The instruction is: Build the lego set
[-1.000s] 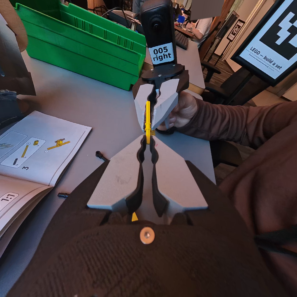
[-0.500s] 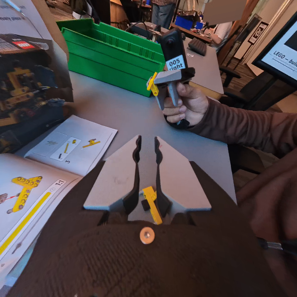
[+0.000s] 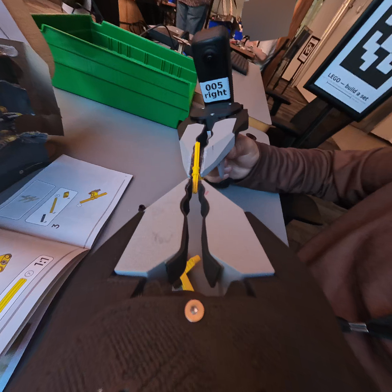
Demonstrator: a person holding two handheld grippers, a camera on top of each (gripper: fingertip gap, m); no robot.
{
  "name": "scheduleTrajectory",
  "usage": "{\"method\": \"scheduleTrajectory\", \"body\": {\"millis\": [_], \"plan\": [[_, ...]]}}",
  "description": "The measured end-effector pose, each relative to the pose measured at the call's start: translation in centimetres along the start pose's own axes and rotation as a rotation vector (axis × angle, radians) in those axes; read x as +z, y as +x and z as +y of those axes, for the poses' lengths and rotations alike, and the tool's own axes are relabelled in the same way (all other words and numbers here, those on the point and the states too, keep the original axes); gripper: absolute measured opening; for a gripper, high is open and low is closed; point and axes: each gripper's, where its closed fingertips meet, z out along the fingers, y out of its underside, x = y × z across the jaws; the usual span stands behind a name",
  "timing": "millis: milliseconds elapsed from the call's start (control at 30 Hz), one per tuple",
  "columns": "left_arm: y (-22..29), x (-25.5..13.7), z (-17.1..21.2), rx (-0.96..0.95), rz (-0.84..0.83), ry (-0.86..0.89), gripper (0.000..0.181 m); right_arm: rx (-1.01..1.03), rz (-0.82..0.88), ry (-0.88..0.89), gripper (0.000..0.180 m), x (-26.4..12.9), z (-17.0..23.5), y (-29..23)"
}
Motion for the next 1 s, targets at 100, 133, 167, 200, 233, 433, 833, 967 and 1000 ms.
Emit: {"method": "scheduleTrajectory", "body": {"millis": [100, 133, 167, 200, 233, 433, 833, 967, 1000], "plan": [[0.19, 0.0, 0.61, 0.002, 0.021, -0.038, 0.002, 0.011, -0.013, -0.027, 0.004, 0.1, 0.47, -0.05], [0.22, 0.02, 0.81, 0.01, 0.023, -0.048, 0.002, 0.017, -0.016, -0.03, 0.004, 0.16, 0.56, -0.04], [0.23, 0.06, 1.05, 0.013, 0.024, -0.062, 0.002, 0.028, -0.025, -0.035, 0.004, 0.26, 0.65, -0.15], [0.04, 0.07, 1.09, 0.01, 0.007, -0.062, 0.002, 0.032, -0.013, -0.036, 0.004, 0.32, 0.67, 0.02], [0.1, 0.06, 1.04, -0.001, 0.009, -0.059, 0.002, 0.024, -0.007, -0.038, 0.004, 0.3, 0.66, 0.0], [0.33, 0.18, 0.57, -0.02, 0.026, -0.021, 0.002, 0.023, 0.0, -0.026, 0.003, -0.1, 0.25, -0.21], [0.41, 0.0, 0.66, 0.001, 0.005, -0.02, 0.002, 0.016, 0.005, -0.028, 0.003, -0.07, 0.27, -0.31], [0.48, 0.0, 0.65, -0.001, 0.006, -0.016, 0.002, 0.013, 0.006, -0.024, 0.003, -0.14, 0.23, -0.38], [0.49, 0.02, 0.68, -0.002, 0.008, -0.018, 0.002, 0.013, 0.006, -0.027, 0.003, -0.16, 0.27, -0.38]]}}
